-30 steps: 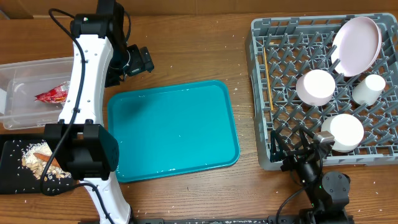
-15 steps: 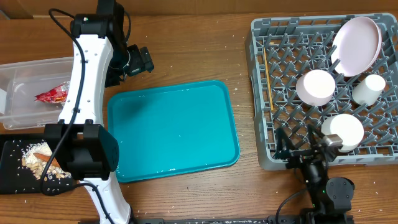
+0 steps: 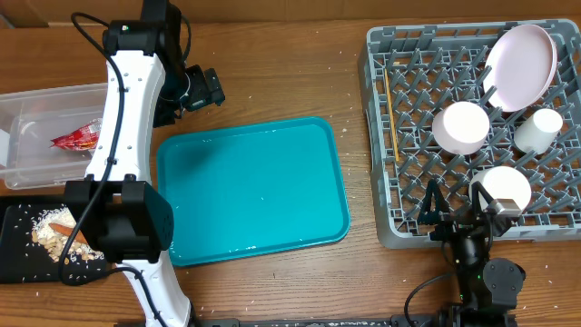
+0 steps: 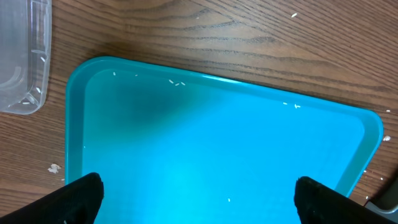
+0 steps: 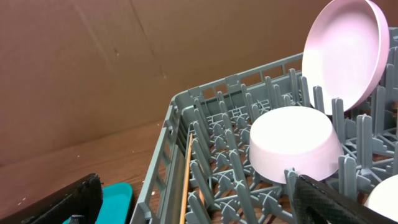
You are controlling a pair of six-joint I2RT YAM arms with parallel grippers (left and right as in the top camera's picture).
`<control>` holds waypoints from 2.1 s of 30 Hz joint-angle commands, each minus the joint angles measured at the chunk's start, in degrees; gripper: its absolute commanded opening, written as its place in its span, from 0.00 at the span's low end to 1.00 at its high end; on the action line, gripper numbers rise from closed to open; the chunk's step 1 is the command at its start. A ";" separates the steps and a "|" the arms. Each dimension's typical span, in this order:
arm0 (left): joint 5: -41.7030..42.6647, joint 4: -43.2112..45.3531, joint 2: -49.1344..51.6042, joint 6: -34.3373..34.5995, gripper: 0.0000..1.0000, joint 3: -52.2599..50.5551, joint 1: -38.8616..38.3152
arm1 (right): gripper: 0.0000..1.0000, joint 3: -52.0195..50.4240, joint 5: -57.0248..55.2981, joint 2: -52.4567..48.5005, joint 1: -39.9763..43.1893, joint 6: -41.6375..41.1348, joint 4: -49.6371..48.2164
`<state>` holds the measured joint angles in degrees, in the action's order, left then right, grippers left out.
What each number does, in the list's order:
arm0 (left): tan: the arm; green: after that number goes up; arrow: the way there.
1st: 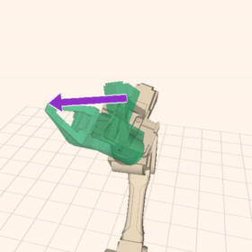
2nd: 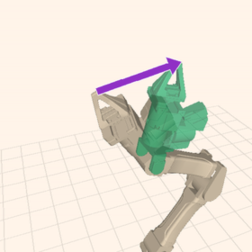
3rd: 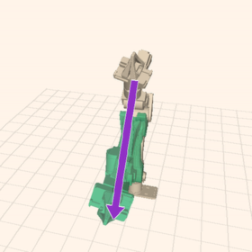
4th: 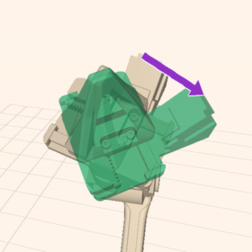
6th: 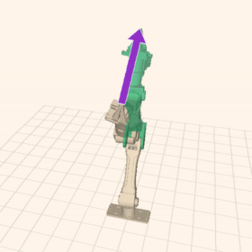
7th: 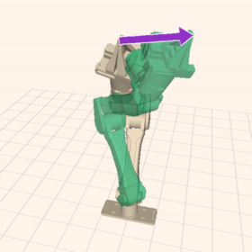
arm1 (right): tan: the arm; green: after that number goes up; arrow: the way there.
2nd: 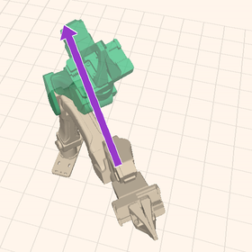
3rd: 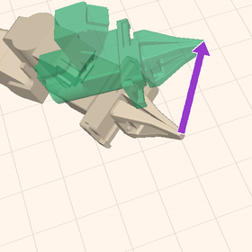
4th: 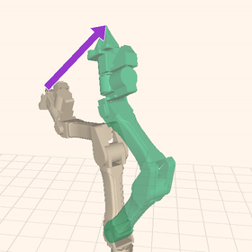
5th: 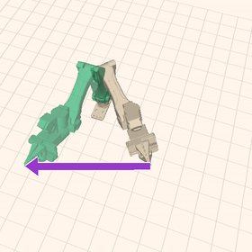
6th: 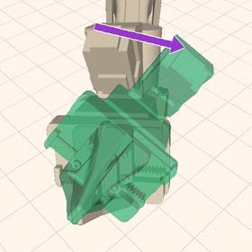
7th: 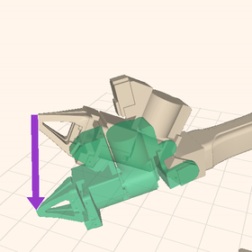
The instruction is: Sort waste into correct bins and load items into the dishwasher
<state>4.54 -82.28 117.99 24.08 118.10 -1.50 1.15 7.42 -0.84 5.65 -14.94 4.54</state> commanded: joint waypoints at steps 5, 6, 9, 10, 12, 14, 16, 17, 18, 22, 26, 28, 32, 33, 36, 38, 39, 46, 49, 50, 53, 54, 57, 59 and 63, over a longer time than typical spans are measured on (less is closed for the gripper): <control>0.39 0.04 -0.63 0.81 1.00 -0.26 -0.44 | 1.00 -0.68 -0.20 0.70 0.33 -0.42 -5.25; 0.42 0.04 -0.63 0.81 1.00 -0.26 -0.44 | 1.00 -0.68 -0.33 0.70 0.33 -0.42 -6.08; 0.39 0.07 -0.63 0.81 1.00 -0.26 -0.44 | 1.00 -0.68 -0.31 0.70 0.33 -0.42 -4.94; 0.42 0.04 -0.63 0.81 1.00 -0.26 -0.44 | 1.00 -0.68 -0.31 0.70 0.33 -0.42 -3.69; 0.42 0.04 -0.63 0.81 1.00 -0.26 -0.44 | 1.00 -0.68 -0.35 0.70 0.33 -0.37 -1.46; 0.42 0.04 -0.63 0.81 1.00 -0.26 -0.44 | 1.00 -0.68 -1.86 0.70 0.33 0.42 -0.22; 0.42 0.04 -0.63 0.81 1.00 -0.26 -0.44 | 1.00 -0.68 -3.89 0.70 0.33 0.42 -0.11; 0.42 0.04 -0.63 0.81 1.00 -0.26 -0.44 | 1.00 -0.68 -5.03 0.70 0.33 0.42 0.11; 0.42 0.04 -0.63 0.81 1.00 -0.26 -0.44 | 1.00 -0.68 -6.10 0.70 0.33 0.42 0.13; 0.42 0.04 -0.63 0.81 1.00 -0.26 -0.44 | 1.00 -0.68 -7.37 0.70 0.33 0.37 0.24; 0.39 0.04 -0.63 0.81 1.00 -0.26 -0.44 | 1.00 -0.68 -7.37 0.68 0.33 0.37 0.26; 0.42 0.04 -0.63 0.81 1.00 -0.26 -0.44 | 1.00 -0.68 -7.37 0.68 0.33 0.37 0.24; 0.39 0.04 -0.63 0.81 1.00 -0.26 -0.44 | 1.00 -0.68 -7.37 0.68 0.33 0.37 0.24; 0.42 0.04 -0.63 0.81 1.00 -0.26 -0.44 | 1.00 -0.68 -7.37 0.68 0.33 0.37 0.24; 0.42 0.04 -0.63 0.81 1.00 -0.26 -0.44 | 1.00 -0.68 -7.37 0.68 0.33 0.37 0.24; 0.42 0.04 -0.63 0.81 1.00 -0.26 -0.44 | 1.00 -0.68 -7.37 0.68 0.33 0.37 0.26; 0.42 0.04 -0.63 0.81 1.00 -0.26 -0.44 | 1.00 -0.68 -7.37 0.68 0.33 0.37 0.26; 0.42 0.04 -0.63 0.81 1.00 -0.26 -0.37 | 1.00 -0.68 -7.37 0.68 0.33 0.37 0.24; 0.42 0.04 -0.63 0.81 1.00 -0.26 -0.39 | 1.00 -0.68 -7.37 0.68 0.33 0.37 0.26; 0.42 0.04 -0.63 0.81 1.00 -0.26 -0.39 | 1.00 -0.68 -7.37 0.68 0.33 0.37 0.26; 0.42 0.07 -0.63 0.81 1.00 -0.26 -0.39 | 1.00 -0.68 -7.37 0.68 0.33 0.37 0.26; 0.39 0.04 -0.61 0.81 1.00 -0.26 -0.39 | 1.00 -0.68 -7.37 0.68 0.33 0.37 0.26; -0.09 -0.28 -0.55 -0.04 1.00 -0.26 -0.39 | 1.00 -0.68 -7.37 0.68 0.33 0.37 0.26; -0.59 -1.22 -0.55 -1.62 1.00 -0.26 -0.42 | 1.00 -0.68 -7.37 0.68 0.33 0.37 0.24; -0.09 -4.22 -1.11 -1.42 1.00 -0.26 -0.74 | 1.00 -0.68 -7.37 0.68 0.33 0.37 0.24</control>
<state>4.49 -85.30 117.99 23.59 118.10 -1.50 1.06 0.75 -0.80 5.65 -14.94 5.13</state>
